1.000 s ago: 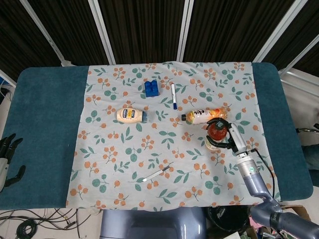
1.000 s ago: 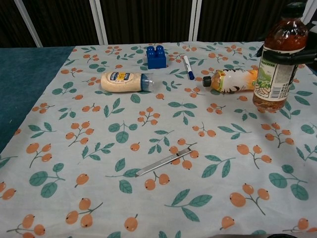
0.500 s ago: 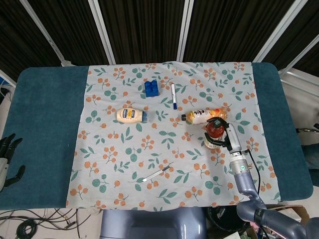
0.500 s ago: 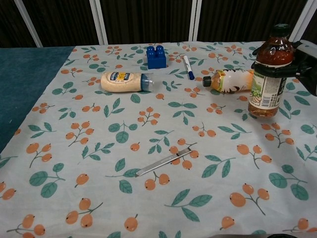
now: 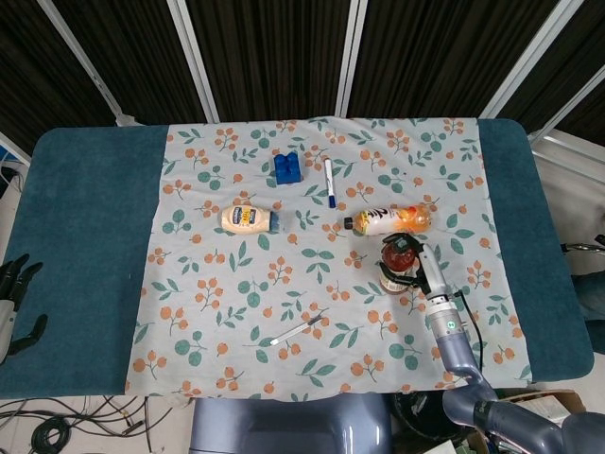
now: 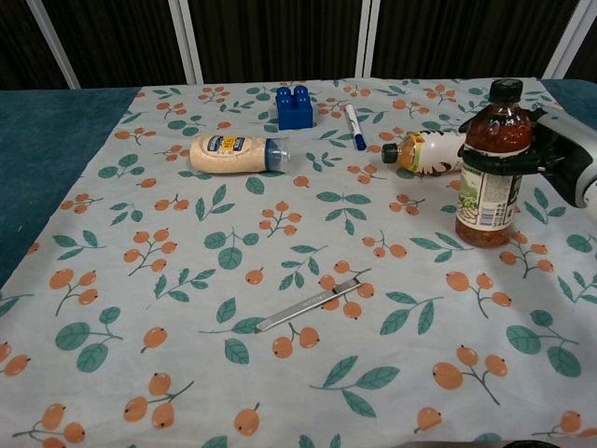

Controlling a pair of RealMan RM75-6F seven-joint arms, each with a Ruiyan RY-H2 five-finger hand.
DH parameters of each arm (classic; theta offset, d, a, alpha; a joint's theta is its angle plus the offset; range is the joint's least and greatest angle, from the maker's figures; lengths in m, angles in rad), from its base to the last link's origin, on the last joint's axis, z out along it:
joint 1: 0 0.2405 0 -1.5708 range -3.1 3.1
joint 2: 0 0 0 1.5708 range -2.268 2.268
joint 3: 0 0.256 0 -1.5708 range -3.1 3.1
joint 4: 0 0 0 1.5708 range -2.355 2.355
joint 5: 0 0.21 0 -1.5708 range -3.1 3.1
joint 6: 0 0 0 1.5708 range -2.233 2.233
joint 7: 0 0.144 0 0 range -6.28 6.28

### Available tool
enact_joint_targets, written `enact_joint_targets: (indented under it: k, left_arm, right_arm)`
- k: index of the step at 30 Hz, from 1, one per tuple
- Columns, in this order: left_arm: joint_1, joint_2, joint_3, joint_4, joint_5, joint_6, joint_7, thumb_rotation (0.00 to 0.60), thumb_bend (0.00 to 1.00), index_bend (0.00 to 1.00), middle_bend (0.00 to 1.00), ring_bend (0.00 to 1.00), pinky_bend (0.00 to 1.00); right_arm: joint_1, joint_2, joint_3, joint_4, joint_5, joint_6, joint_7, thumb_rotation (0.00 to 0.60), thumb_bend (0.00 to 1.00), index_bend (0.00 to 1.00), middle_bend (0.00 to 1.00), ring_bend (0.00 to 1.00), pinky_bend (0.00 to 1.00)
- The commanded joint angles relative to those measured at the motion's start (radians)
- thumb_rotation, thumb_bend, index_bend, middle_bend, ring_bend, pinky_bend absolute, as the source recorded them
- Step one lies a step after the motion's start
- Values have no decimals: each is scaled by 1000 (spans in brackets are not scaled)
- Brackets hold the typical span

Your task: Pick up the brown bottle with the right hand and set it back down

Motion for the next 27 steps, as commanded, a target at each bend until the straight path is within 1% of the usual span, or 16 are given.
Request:
enact_joint_targets:
  k: [1,2,3,5,9,12,16,18,22,26,27]
  left_arm:
    - [0,0,0,0,-1,-1,0,600,394,110,5,11,170]
    - [0,1,0,0,-1,-1,1,600,394,110,5,11,170]
    - [0,1,0,0,-1,-1,1,600,394,110,5,11,171]
    - [-1,2,1,-2,-3,-4,4,600,394,110,5,11,175]
    - [-2,4,1,-4,-8,-8,10,600,394,110,5,12,182]
    - [-1,4,2,-6,-8,-8,15,600,394,110,5,12,182]
    - [0,3,3,-7,-9,-7,17,600,394,110,5,12,182]
    - [0,4,4,-7,-8,-7,18,600,394,110,5,12,182]
    - [0,4,5,-9,-8,-8,20,600,394,110,5,12,182]
    - [0,3,5,-10,-8,-8,23,600,394,110,5,12,182]
    - [0,3,5,-10,-8,-8,25,600,394,110,5,12,182]
  right_arm:
    - [6,16,-19,-5,-26,-12,26,600,278,257,167,326,342]
    - [6,21,-24,-7,-32,-13,32,600,259,193,117,274,282]
    - [8,27,-29,-7,-40,-16,42,600,252,154,91,247,257]
    - [10,42,-40,-12,-56,-20,63,600,251,109,68,217,237]
    - [8,65,-57,-24,-77,-17,74,600,234,24,6,104,195]
    - [-18,105,-53,-61,-82,33,84,600,217,10,0,88,157]
    - [-50,153,-45,-113,-75,79,106,600,206,5,0,88,151]
    - [-80,207,-49,-149,-81,115,115,600,202,4,0,89,151]
    - [-122,307,-75,-225,-111,155,123,600,203,4,1,90,151]
    - [-154,411,-107,-303,-145,177,98,600,202,6,23,99,151]
    - [-164,457,-124,-336,-166,184,79,600,203,6,32,107,151]
